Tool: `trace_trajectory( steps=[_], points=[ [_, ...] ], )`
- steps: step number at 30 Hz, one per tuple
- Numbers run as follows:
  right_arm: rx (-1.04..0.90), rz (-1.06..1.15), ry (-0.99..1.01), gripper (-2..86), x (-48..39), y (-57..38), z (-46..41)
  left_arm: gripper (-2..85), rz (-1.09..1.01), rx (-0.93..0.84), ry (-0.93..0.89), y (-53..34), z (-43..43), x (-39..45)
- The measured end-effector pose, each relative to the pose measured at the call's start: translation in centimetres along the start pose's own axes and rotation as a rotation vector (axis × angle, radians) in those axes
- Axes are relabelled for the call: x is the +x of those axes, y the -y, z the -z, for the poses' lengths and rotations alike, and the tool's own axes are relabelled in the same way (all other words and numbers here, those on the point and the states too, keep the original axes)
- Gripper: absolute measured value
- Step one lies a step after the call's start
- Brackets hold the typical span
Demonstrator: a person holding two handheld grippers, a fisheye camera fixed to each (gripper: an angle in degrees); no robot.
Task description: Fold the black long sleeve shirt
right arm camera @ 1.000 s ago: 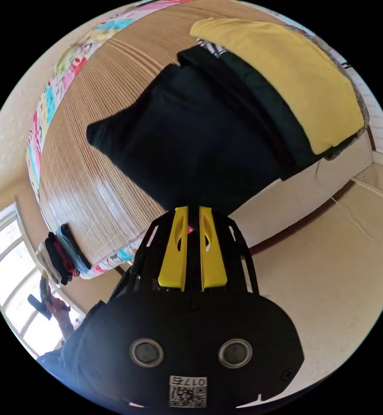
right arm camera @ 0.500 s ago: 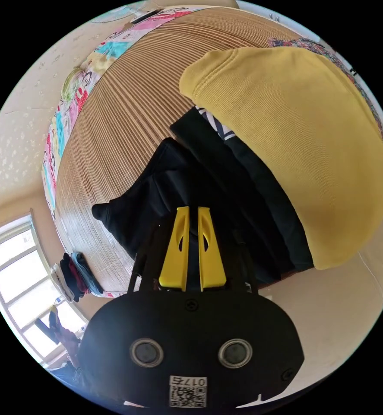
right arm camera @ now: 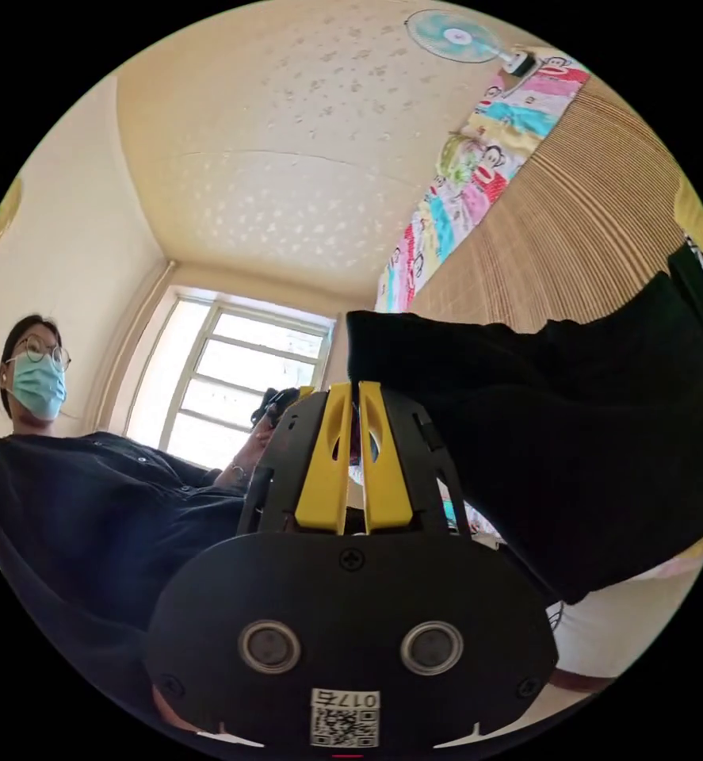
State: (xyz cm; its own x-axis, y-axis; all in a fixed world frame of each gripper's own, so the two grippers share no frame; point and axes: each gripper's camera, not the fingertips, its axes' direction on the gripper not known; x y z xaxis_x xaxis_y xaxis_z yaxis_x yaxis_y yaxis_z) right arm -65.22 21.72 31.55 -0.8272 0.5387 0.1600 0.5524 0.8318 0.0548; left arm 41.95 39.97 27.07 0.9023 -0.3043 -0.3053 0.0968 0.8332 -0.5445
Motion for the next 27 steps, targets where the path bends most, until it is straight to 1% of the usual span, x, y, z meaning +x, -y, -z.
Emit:
trace_trajectory(
  steps=[1,2,4,6,9,10,11,14,15,16,18,20,23,25,26,27],
  points=[
    [-0.014,0.037,0.031,1.9,-0.6,0.2,-0.5,8.4,0.038,-0.022,-0.071,1.1,0.0,-0.4],
    [-0.051,0.116,0.079,1.8,-2.0,0.9,-1.4,9.1,0.056,-0.035,-0.105,1.6,-0.1,-0.5],
    [-0.099,0.23,0.113,1.9,-4.5,2.2,-2.7,12.9,0.085,-0.07,-0.204,3.6,0.3,-0.4],
    [-0.227,0.367,0.116,1.9,-7.8,3.6,-5.5,14.9,0.075,-0.083,-0.235,5.0,1.0,0.3],
    [-0.391,0.481,0.095,2.0,-10.9,3.6,-10.4,17.9,0.024,-0.121,-0.221,7.6,3.0,0.9],
    [-0.42,0.497,0.094,2.0,-11.2,3.3,-11.5,18.8,0.031,-0.17,-0.161,9.0,3.6,0.1],
    [-0.471,0.523,0.096,2.1,-11.5,2.8,-13.7,19.2,0.048,-0.195,-0.134,9.7,4.0,-0.5],
    [-0.55,0.516,0.105,2.0,-10.5,1.4,-18.6,21.9,0.136,-0.25,-0.144,11.2,6.5,-4.2],
    [-0.577,0.507,0.114,2.0,-10.0,0.8,-20.4,21.9,0.154,-0.248,-0.096,11.2,8.0,-5.4],
    [-0.59,0.5,0.114,2.0,-9.8,0.5,-21.4,21.4,0.178,-0.237,-0.029,10.9,9.7,-6.7],
    [-0.657,0.486,0.09,1.9,-9.3,-1.2,-24.8,19.7,0.224,-0.225,0.028,10.2,11.9,-8.8],
    [-0.713,0.512,0.058,1.9,-9.6,-2.7,-27.0,18.2,0.263,-0.226,0.02,9.3,13.5,-11.1],
    [-0.769,0.531,0.034,1.9,-10.1,-4.7,-30.1,10.9,0.294,-0.196,-0.026,7.5,15.9,-14.3],
    [-0.773,0.526,0.05,1.9,-10.6,-5.2,-31.2,4.0,0.194,-0.136,-0.107,6.1,17.8,-14.7],
    [-0.752,0.527,0.068,1.9,-11.2,-5.1,-31.6,3.8,0.156,-0.123,-0.142,5.8,18.2,-14.5],
    [-0.728,0.534,0.083,1.9,-12.1,-5.0,-32.0,3.5,0.066,-0.111,-0.202,5.5,18.9,-13.7]
  ],
)
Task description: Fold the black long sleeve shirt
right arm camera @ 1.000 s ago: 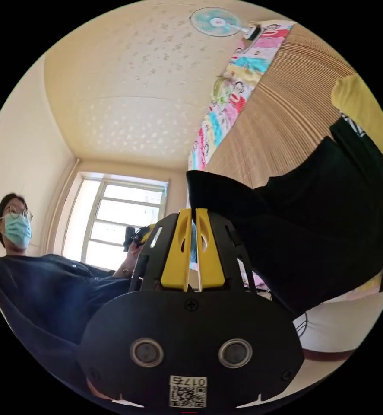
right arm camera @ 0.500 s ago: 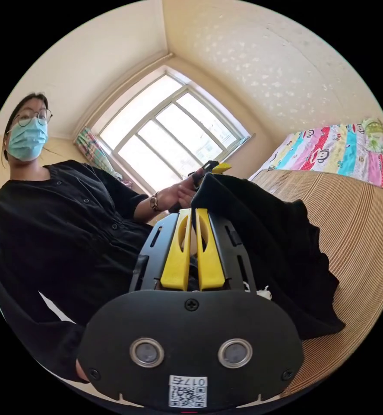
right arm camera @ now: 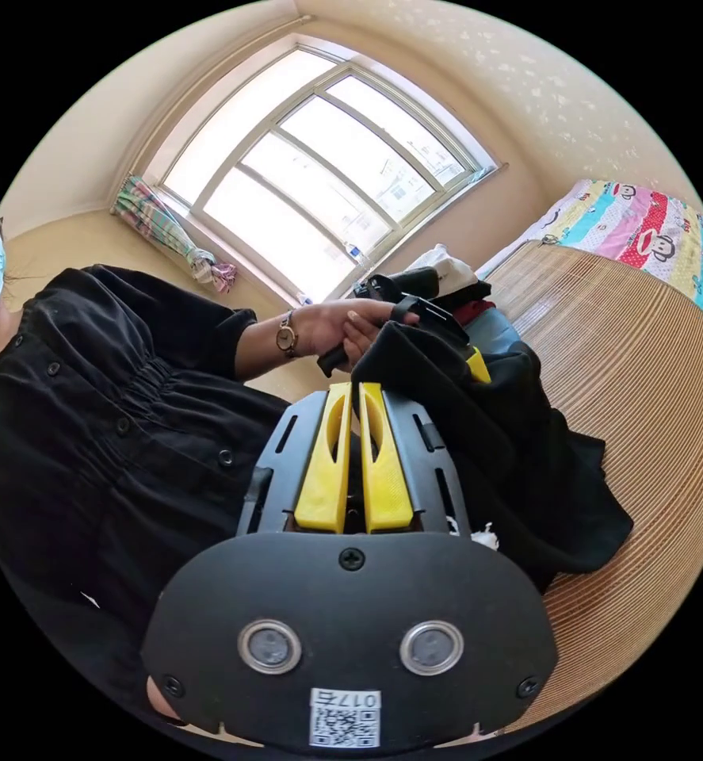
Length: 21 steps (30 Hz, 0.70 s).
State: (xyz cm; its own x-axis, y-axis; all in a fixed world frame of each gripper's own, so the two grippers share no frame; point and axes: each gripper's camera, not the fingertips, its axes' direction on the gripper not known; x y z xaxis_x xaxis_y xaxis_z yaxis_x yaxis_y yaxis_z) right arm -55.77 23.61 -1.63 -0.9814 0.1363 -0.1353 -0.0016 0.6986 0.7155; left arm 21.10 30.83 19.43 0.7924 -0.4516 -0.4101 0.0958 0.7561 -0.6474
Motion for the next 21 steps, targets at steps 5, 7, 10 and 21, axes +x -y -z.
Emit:
trace_trajectory(
  steps=[5,7,10,21],
  points=[
    [0.098,0.101,-0.007,2.0,-4.0,4.1,-0.2,2.7,-0.509,-0.148,-0.119,-1.2,1.0,8.5],
    [0.164,0.148,-0.005,2.1,-5.8,5.3,0.2,2.2,-0.784,-0.224,-0.198,-3.0,1.7,14.0],
    [0.271,0.276,0.086,2.2,-9.0,6.0,2.2,1.7,-1.031,-0.237,-0.518,-5.3,4.2,18.8],
    [0.481,0.202,-0.464,5.5,-12.5,-1.9,9.9,0.3,-1.371,-0.34,-1.139,-10.8,6.8,27.5]
  ],
)
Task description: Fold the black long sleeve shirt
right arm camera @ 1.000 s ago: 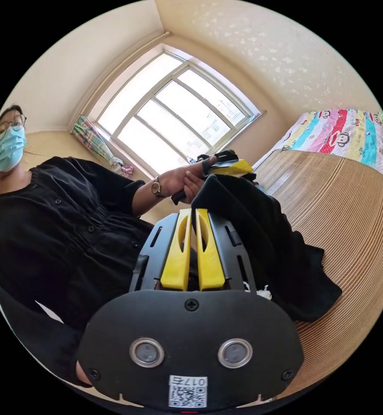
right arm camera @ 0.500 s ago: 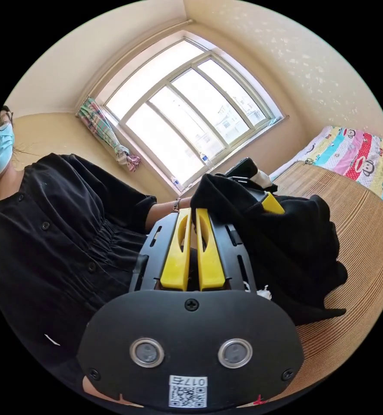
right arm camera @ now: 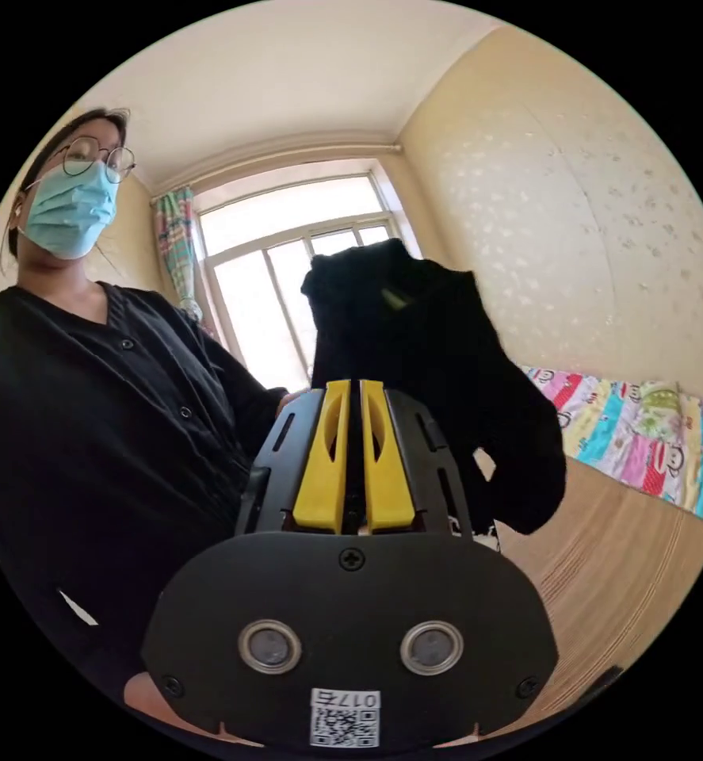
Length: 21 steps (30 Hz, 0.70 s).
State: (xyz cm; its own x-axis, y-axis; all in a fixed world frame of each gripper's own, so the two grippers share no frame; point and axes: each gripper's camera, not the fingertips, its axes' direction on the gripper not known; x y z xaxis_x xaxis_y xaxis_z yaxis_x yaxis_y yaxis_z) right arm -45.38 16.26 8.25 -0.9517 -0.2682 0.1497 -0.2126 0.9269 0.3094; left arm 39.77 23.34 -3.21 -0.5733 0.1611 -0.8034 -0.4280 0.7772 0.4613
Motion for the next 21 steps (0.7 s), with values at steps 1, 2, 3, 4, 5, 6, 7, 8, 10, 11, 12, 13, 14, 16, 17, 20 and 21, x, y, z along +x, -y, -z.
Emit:
trace_trajectory(
  steps=[1,2,3,4,5,6,7,8,10,11,12,13,14,16,17,20,21],
  points=[
    [0.006,-0.032,-0.02,6.5,0.4,-0.4,0.3,0.2,-0.01,0.01,-0.04,0.1,-0.7,-0.3],
    [0.028,-0.082,-0.042,8.7,1.0,-1.3,0.8,0.1,-0.011,0.013,-0.066,0.2,-1.1,-0.5],
    [0.054,-0.109,-0.062,10.8,1.3,-2.1,1.1,0.1,-0.007,0.013,-0.115,0.3,-1.8,-1.0],
    [0.068,-0.118,-0.074,11.8,1.4,-2.5,1.1,0.0,0.005,0.015,-0.134,0.2,-2.5,-1.5],
    [0.095,-0.122,-0.095,13.9,1.4,-3.2,0.9,0.0,0.015,0.018,-0.13,0.1,-2.7,-1.7],
    [0.118,-0.082,-0.084,16.7,1.1,-3.7,0.2,0.0,0.035,0.027,-0.124,-0.3,-3.1,-2.3],
    [0.129,-0.057,-0.066,18.2,0.8,-3.9,-0.3,0.0,0.053,0.044,-0.137,-0.8,-3.4,-3.0],
    [0.132,-0.018,-0.022,20.7,0.4,-4.2,-1.7,0.0,0.059,0.056,-0.152,-1.0,-3.5,-3.3],
    [0.073,0.018,0.03,22.2,-0.3,-4.1,-4.4,0.0,0.073,0.106,-0.203,-2.1,-3.6,-4.4],
    [0.01,0.034,-0.003,21.9,-0.9,-4.1,-6.6,0.0,0.072,0.117,-0.211,-2.4,-3.6,-4.6],
    [-0.07,0.044,-0.052,21.0,-1.1,-4.2,-9.1,0.0,0.069,0.135,-0.221,-2.8,-3.6,-5.0],
    [-0.116,0.043,-0.066,19.9,-1.0,-4.3,-10.3,0.0,0.073,0.149,-0.22,-3.2,-3.5,-5.4],
    [-0.22,0.015,-0.079,17.5,-0.3,-4.6,-12.8,0.1,0.076,0.155,-0.216,-3.4,-3.5,-5.6],
    [-0.343,-0.043,-0.06,6.8,1.0,-4.9,-15.8,0.1,0.114,0.155,-0.174,-4.2,-3.6,-6.7],
    [-0.323,-0.094,-0.048,5.2,1.6,-5.0,-16.6,0.1,0.126,0.154,-0.162,-4.3,-3.7,-7.0],
    [-0.257,-0.08,-0.252,3.5,0.3,-4.6,-16.8,0.2,0.152,0.169,-0.137,-5.1,-3.5,-8.1],
    [-0.244,-0.075,-0.374,3.2,-0.5,-4.1,-16.6,0.2,0.162,0.169,-0.108,-5.3,-3.3,-8.4]
  ],
)
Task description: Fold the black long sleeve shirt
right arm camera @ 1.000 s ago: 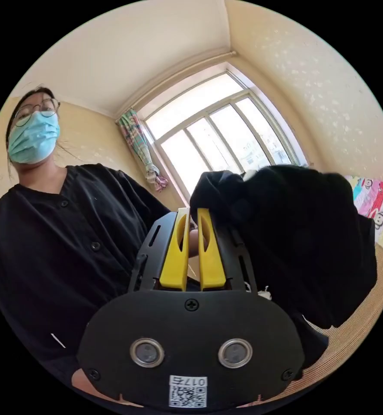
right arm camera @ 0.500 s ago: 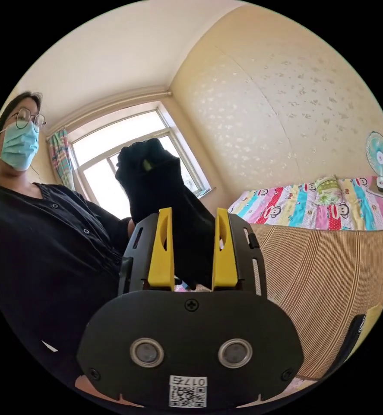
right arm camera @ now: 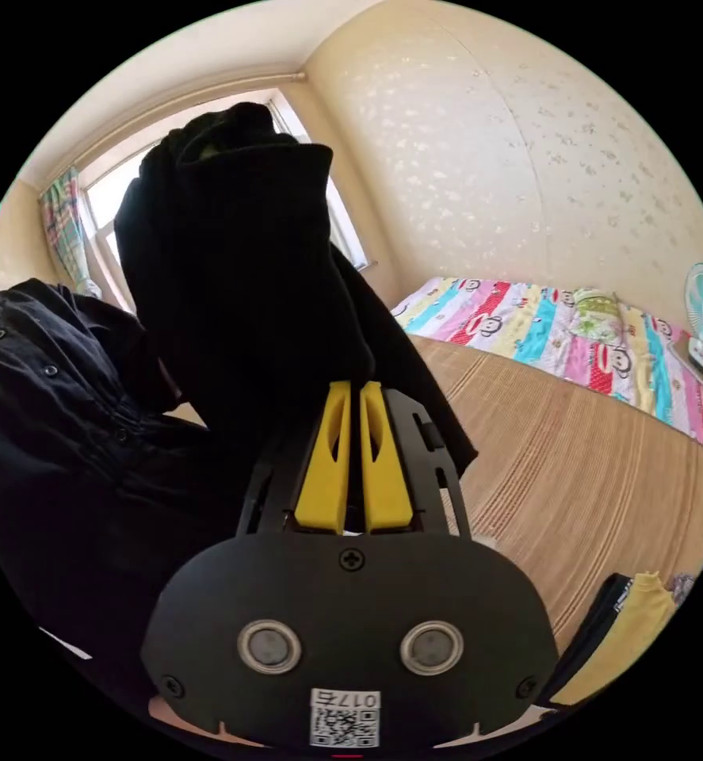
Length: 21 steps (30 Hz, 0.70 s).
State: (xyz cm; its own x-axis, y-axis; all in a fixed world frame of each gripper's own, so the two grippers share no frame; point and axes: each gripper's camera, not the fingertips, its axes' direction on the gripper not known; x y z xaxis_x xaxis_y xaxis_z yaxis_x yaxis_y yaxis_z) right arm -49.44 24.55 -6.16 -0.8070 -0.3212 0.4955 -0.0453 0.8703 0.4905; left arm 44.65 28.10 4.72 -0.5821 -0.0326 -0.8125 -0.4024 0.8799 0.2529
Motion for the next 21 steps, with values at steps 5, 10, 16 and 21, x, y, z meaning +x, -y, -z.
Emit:
trace_trajectory(
  steps=[5,10,16,21],
  points=[
    [0.192,-0.083,-0.388,2.7,-3.3,1.0,5.0,0.0,-0.005,-0.093,0.257,-0.1,0.5,0.6],
    [0.424,-0.14,-0.551,2.7,-7.4,1.6,10.6,0.2,0.033,-0.284,0.851,-0.9,0.0,2.9],
    [0.592,-0.043,-0.671,2.8,-15.8,3.3,11.8,0.3,0.116,-0.428,1.227,-4.7,-1.6,0.2],
    [0.809,0.025,-0.755,2.9,-22.0,4.2,13.9,0.5,0.133,-0.491,1.33,-6.7,-3.8,-4.1]
  ],
)
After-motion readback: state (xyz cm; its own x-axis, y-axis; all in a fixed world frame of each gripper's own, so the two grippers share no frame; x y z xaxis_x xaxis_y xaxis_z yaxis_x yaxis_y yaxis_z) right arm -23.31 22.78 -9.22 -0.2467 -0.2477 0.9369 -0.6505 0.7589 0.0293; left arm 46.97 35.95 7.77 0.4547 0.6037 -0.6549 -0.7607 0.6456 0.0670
